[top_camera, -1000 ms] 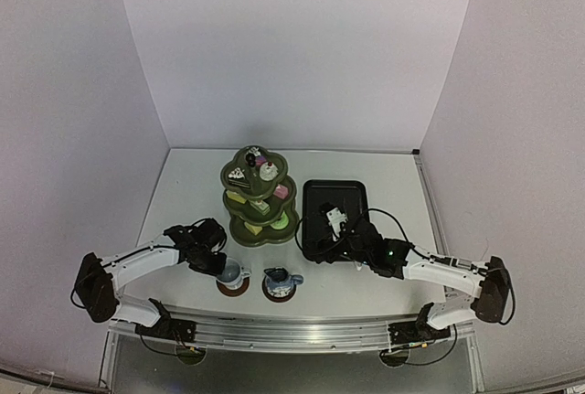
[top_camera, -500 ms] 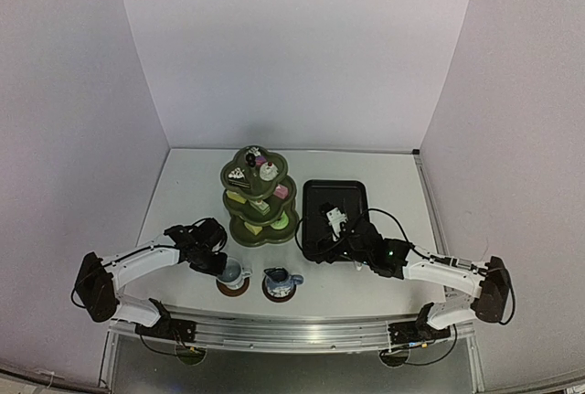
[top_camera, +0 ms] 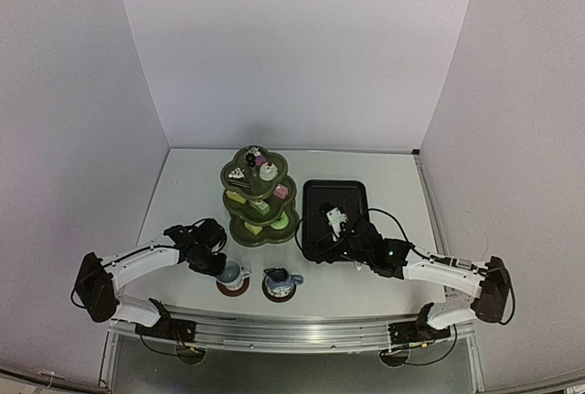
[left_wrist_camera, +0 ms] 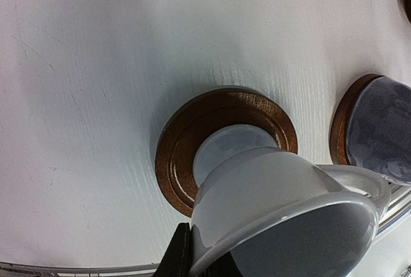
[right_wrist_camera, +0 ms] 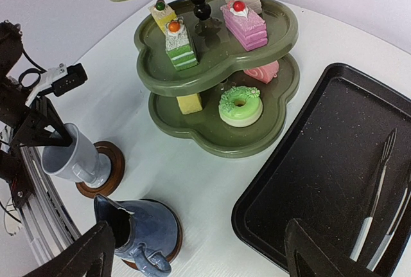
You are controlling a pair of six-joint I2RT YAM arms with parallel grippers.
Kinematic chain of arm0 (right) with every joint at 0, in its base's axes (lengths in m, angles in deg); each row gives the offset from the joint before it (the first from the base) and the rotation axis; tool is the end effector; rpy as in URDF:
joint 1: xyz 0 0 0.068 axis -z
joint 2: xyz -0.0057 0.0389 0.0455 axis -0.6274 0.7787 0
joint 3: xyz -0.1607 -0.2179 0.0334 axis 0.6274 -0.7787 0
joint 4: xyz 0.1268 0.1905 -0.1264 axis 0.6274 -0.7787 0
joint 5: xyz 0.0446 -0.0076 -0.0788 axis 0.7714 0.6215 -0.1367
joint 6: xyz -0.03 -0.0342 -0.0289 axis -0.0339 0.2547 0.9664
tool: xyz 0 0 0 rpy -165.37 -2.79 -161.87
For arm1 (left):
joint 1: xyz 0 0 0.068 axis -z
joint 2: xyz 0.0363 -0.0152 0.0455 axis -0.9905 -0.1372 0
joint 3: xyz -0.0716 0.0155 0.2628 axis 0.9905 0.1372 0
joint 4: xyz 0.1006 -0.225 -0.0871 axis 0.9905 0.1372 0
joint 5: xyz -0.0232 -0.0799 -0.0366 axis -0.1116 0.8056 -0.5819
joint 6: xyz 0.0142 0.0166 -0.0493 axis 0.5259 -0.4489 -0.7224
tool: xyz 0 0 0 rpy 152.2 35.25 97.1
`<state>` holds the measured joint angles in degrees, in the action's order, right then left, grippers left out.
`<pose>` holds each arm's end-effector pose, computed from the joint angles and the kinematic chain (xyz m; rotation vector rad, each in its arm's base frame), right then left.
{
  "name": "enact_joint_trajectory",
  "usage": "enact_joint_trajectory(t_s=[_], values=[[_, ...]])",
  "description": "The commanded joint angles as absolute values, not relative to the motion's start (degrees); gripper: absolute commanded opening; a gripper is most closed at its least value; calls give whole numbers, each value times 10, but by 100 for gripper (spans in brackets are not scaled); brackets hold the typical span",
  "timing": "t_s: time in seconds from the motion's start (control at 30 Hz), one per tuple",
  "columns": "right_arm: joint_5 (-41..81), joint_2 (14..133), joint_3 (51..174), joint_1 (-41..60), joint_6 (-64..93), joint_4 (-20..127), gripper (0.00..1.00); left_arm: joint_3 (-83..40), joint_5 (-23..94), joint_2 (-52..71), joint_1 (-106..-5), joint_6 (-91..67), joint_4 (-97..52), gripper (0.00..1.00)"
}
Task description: Serve the afternoon tea
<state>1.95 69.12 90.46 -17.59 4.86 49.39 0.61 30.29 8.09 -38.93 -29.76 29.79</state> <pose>0.1737 0.2497 0.2821 -0.6021 2.0010 0.5993 0.1659 -0.1583 0.2080 0.3749 2.9492 -0.2656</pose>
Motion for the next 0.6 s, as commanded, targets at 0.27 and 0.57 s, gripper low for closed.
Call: enact_joint_trajectory(t_s=[0.27,0.57], values=[[21,696,920,-179,44,493,90,-9,313,114,-387,-300,295,41],[-33,713,942,-171,35,476,95,-69,284,151,-388,-219,284,54]])
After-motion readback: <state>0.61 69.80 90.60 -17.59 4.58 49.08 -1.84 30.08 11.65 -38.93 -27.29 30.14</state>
